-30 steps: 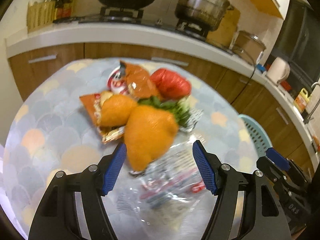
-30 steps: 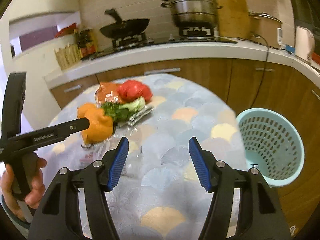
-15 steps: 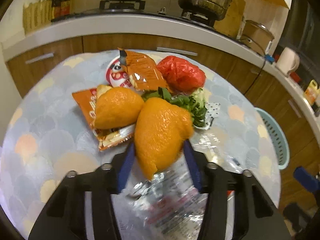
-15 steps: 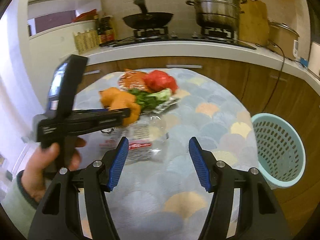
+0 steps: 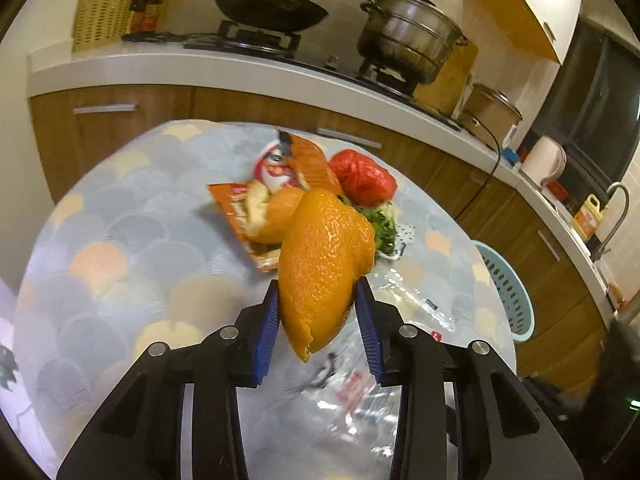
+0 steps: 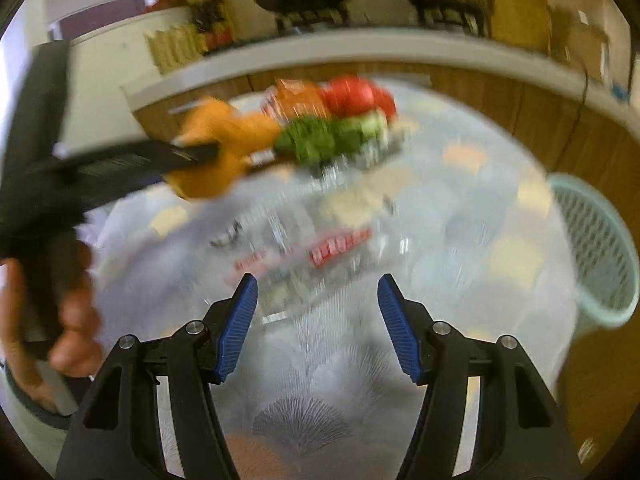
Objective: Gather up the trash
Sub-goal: 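Grasp the clear plastic wrapper with the right tool while the left tool holds the peel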
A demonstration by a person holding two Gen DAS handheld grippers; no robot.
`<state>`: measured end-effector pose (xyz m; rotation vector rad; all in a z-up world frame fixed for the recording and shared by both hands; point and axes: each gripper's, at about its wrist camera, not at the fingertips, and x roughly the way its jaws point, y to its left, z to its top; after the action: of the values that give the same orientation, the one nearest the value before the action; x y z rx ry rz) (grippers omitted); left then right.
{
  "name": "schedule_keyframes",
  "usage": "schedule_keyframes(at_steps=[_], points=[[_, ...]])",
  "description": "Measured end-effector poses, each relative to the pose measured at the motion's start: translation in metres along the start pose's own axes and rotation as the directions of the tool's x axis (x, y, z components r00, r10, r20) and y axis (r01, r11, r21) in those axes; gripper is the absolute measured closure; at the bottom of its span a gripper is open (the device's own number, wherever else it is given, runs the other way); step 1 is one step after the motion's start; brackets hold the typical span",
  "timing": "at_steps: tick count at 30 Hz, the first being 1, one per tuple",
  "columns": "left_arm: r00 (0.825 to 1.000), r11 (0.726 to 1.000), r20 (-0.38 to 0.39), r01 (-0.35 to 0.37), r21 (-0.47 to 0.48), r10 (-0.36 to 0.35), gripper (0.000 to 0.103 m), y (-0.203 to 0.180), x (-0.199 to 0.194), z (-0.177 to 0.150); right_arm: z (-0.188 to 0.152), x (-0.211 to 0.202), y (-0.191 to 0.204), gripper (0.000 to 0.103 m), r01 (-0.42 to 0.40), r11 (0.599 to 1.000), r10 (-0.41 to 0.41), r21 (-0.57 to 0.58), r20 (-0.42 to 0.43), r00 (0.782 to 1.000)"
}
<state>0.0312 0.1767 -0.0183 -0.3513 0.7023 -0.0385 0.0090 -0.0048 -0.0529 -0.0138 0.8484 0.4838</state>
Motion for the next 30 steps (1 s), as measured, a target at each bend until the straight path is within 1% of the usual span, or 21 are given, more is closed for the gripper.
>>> schedule_keyframes(at_steps=[4, 6, 7, 8, 10, 11, 13, 16, 18, 20, 24, 28, 30], points=[[1.000, 1.000, 0.009, -0.006, -0.028, 0.006, 0.068, 0.013, -0.008, -0.003, -0.005, 0.015, -0.009, 0.044, -0.040, 0.994, 0.046, 0.105, -0.056, 0.997], [1.000, 0.999, 0.012, -0.009, -0.035, 0.010, 0.068, 0.018, -0.010, -0.003, -0.005, 0.013, -0.007, 0.044, -0.039, 0.991, 0.046, 0.128, -0.051, 0.998], [1.000, 0.999, 0.013, -0.009, -0.038, 0.010, 0.068, 0.020, -0.011, -0.003, -0.005, 0.008, -0.004, 0.044, -0.030, 0.991, 0.034, 0.128, -0.030, 0.999], [1.000, 0.999, 0.016, -0.009, -0.040, 0.009, 0.068, 0.021, -0.013, -0.003, -0.004, 0.004, 0.001, 0.044, -0.023, 0.993, 0.024, 0.115, -0.008, 1.000], [1.000, 0.999, 0.030, -0.007, -0.041, 0.008, 0.068, 0.021, -0.016, -0.004, -0.004, -0.009, 0.018, 0.044, -0.012, 0.999, 0.010, 0.049, 0.037, 0.999], [0.999, 0.999, 0.035, -0.007, -0.042, 0.008, 0.068, 0.021, -0.018, -0.004, -0.004, -0.012, 0.027, 0.044, -0.013, 1.000, 0.013, 0.013, 0.045, 0.999], [0.999, 0.999, 0.039, -0.009, -0.041, 0.011, 0.068, 0.021, -0.019, -0.003, -0.008, -0.009, 0.045, 0.044, -0.007, 0.998, 0.008, -0.057, 0.030, 1.000], [0.999, 0.999, 0.044, -0.019, -0.032, 0.020, 0.068, 0.021, -0.021, -0.003, -0.018, 0.000, 0.062, 0.044, 0.074, 0.989, -0.071, -0.126, 0.028, 0.997], [0.999, 0.999, 0.046, -0.017, -0.035, 0.018, 0.067, 0.022, -0.023, -0.004, -0.022, 0.010, 0.067, 0.044, 0.137, 0.978, -0.136, -0.155, 0.017, 0.991], [0.999, 0.999, 0.046, -0.016, -0.037, 0.018, 0.067, 0.023, -0.024, -0.006, -0.023, 0.015, 0.059, 0.044, 0.176, 0.974, -0.177, -0.142, 0.008, 0.984], [0.999, 1.000, 0.044, -0.009, -0.029, 0.010, 0.067, 0.021, -0.024, -0.008, -0.020, 0.006, 0.016, 0.044, 0.230, 0.973, -0.230, -0.032, 0.004, 0.973], [0.999, 1.000, 0.037, 0.002, -0.016, -0.002, 0.067, 0.015, -0.020, -0.009, -0.018, -0.010, -0.032, 0.044, 0.310, 0.948, -0.311, 0.077, 0.006, 0.950], [0.999, 1.000, 0.031, 0.007, -0.008, -0.006, 0.067, 0.012, -0.017, -0.010, -0.018, -0.014, -0.051, 0.044, 0.330, 0.936, -0.332, 0.121, -0.005, 0.943]])
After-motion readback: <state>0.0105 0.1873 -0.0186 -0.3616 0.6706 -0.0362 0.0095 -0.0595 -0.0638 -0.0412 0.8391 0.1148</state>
